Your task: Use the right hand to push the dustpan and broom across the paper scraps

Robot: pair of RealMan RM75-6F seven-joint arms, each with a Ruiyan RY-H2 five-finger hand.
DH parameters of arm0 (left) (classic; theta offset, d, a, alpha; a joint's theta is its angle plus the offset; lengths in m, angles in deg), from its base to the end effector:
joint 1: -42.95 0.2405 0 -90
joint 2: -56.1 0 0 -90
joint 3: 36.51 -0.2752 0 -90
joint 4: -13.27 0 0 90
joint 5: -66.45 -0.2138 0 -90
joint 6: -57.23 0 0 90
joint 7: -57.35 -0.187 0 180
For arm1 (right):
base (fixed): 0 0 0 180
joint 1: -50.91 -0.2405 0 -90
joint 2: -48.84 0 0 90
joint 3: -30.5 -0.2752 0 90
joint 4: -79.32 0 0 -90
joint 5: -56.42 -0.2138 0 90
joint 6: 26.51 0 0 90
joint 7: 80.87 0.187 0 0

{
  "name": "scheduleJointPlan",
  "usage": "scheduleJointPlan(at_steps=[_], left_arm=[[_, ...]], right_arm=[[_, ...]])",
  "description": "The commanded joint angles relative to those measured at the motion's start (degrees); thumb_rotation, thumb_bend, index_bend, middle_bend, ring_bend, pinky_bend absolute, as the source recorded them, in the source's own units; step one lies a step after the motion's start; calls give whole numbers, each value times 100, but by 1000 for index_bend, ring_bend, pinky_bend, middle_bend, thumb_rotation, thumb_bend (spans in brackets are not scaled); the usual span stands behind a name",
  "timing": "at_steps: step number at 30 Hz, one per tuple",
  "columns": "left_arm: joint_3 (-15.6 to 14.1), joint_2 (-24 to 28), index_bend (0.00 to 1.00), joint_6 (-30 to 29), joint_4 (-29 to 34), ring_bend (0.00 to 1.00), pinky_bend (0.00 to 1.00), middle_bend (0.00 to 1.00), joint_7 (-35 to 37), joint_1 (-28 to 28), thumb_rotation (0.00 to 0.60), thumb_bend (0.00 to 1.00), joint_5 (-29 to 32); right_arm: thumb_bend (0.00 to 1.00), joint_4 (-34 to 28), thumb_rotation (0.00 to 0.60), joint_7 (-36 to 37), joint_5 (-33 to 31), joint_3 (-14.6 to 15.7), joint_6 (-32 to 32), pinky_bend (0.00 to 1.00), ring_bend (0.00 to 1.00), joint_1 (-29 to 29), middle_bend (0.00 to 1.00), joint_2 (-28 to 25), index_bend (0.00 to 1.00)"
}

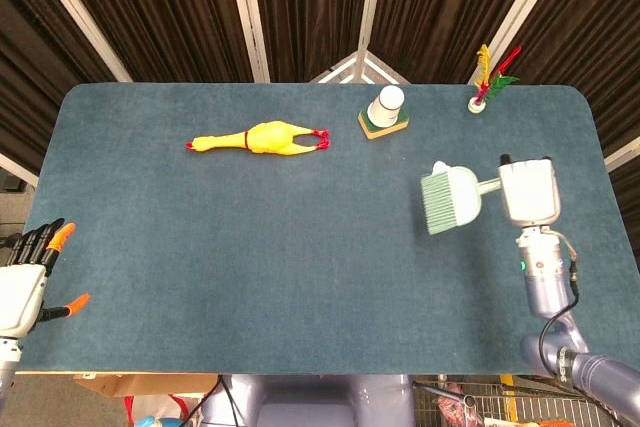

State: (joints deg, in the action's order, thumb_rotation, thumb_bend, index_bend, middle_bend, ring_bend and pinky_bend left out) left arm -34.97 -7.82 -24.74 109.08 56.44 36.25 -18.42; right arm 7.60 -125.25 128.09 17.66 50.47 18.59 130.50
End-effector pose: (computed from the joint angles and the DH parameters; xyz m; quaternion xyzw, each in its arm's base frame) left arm -0.3190 0.2296 0.1467 -0.6040 -0.4165 -0.3838 0.5608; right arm -0.2480 -0.4156 0.1209 0.6507 -0.0744 0.2394 0.7168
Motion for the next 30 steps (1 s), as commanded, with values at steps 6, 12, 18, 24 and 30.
scheduleJointPlan(at_steps=[6, 12, 18, 24, 30], left_arm=[[-16, -16, 0, -57, -6, 0, 0, 0, -24, 17, 600, 0, -63], [-13, -27, 0, -85, -17, 0, 0, 0, -35, 25, 600, 0, -78], [-13, -25, 0, -83, -32, 0, 0, 0, -23, 28, 600, 0, -74], [-6, -23, 0, -79, -55, 0, 0, 0, -6, 23, 600, 0, -72], [-8, -30, 0, -89, -60, 0, 0, 0, -14, 20, 600, 0, -96]], right_arm=[[581, -1236, 600, -457, 249, 469, 318, 830, 960, 323, 952, 173, 749], [581, -1360, 600, -680, 260, 719, 300, 830, 960, 423, 952, 630, 749], [582, -1113, 600, -973, 174, 834, 235, 830, 960, 470, 952, 1083, 747], [554, -877, 600, -1212, 100, 897, 194, 830, 960, 528, 952, 1138, 443], [416, -855, 600, -1377, 64, 955, 216, 830, 960, 623, 952, 1050, 55]])
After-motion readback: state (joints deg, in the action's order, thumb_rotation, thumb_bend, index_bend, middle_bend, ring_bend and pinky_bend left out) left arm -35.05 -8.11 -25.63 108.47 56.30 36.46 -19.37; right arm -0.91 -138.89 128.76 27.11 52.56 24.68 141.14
